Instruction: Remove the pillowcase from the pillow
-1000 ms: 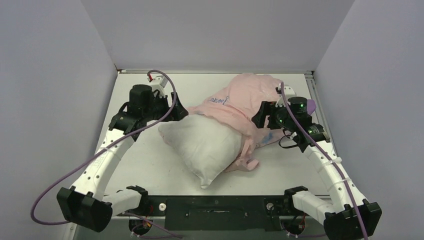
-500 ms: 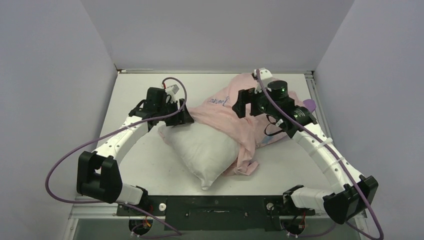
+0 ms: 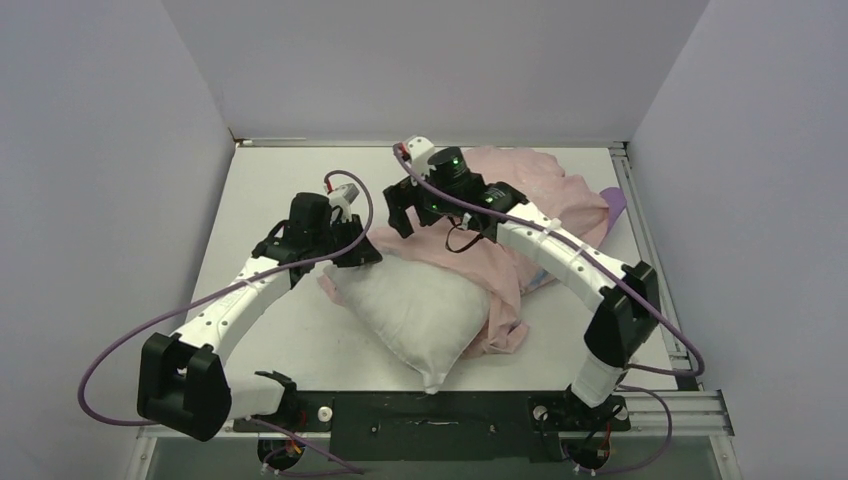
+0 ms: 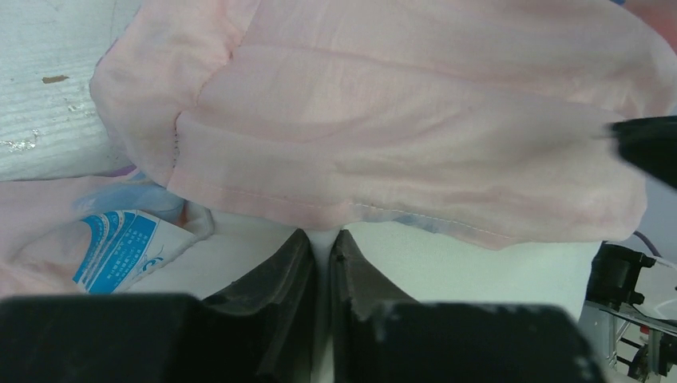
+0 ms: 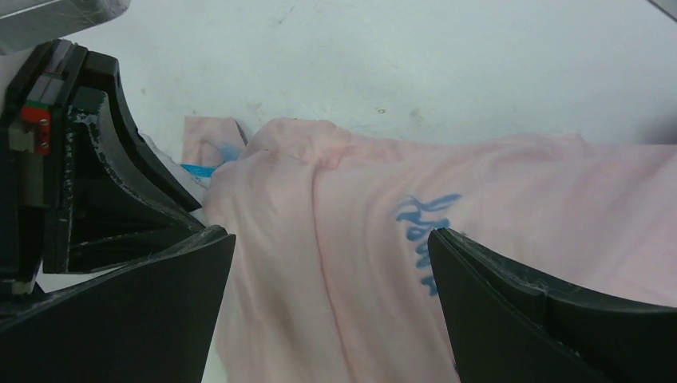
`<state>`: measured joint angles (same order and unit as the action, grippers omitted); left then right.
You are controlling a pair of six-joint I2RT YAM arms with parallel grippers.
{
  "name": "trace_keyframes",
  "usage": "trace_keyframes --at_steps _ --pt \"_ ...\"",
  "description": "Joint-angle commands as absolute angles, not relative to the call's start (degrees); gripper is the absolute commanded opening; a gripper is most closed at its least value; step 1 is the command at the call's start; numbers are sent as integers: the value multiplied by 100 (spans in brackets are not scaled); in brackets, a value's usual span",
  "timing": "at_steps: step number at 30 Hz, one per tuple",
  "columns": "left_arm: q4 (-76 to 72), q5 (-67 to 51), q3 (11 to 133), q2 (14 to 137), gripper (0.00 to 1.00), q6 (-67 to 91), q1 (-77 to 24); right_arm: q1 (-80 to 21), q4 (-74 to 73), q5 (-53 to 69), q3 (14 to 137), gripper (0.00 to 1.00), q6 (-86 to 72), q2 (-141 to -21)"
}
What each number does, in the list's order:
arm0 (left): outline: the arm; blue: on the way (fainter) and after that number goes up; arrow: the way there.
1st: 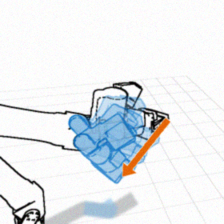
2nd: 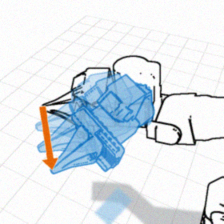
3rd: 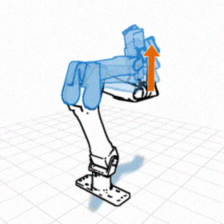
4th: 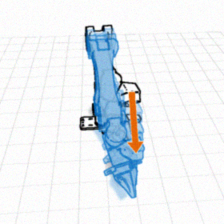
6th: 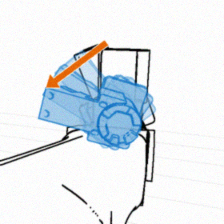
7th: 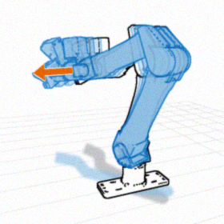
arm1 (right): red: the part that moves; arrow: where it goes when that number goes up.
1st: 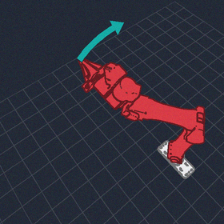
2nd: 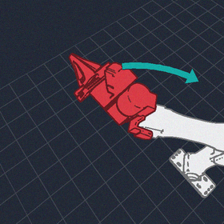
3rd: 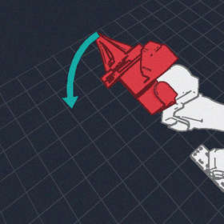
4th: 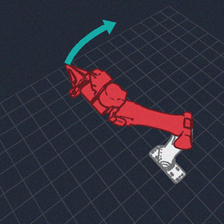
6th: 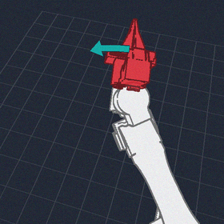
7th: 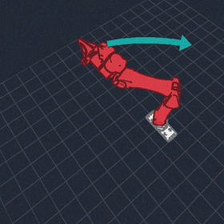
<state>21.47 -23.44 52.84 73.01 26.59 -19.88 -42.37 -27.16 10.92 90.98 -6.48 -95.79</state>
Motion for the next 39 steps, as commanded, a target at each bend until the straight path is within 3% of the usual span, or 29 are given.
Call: trace_keyframes --at_steps 1,5,8,10,16,17,29,35,39 --pt "1898 -2432 5191 6990 0 2599 -2064 -4569 -2881 978 9654 98 -250 -10118" --pt "1960 -2331 5168 6815 0 2543 -2116 -4701 -3239 888 9827 97 -48 -10579" --pt "2087 -2189 5214 6692 0 2471 -2142 -4708 -3371 485 9764 89 -44 -10752" --pt "2236 -2085 5309 6615 0 2394 -2144 -4685 -3394 -20 9662 76 -44 -10786" --pt "2887 -1623 5883 6393 0 2011 -2145 -4396 -3556 -1120 9776 11 -44 -10843" --pt "3002 -1528 6008 6352 0 1960 -2145 -4320 -3570 -1261 9819 6 -51 -10837" --pt "3946 -886 7362 5864 0 1564 -1942 -2708 -3655 -1997 10258 5 -467 -10443" --pt "4401 244 7566 5687 0 1372 -1741 -1704 -3689 -1478 10059 5 -1126 -10269" --pt "4356 1201 7091 5814 0 1336 -1652 -1556 -3557 -924 9693 5 -1319 -10335"
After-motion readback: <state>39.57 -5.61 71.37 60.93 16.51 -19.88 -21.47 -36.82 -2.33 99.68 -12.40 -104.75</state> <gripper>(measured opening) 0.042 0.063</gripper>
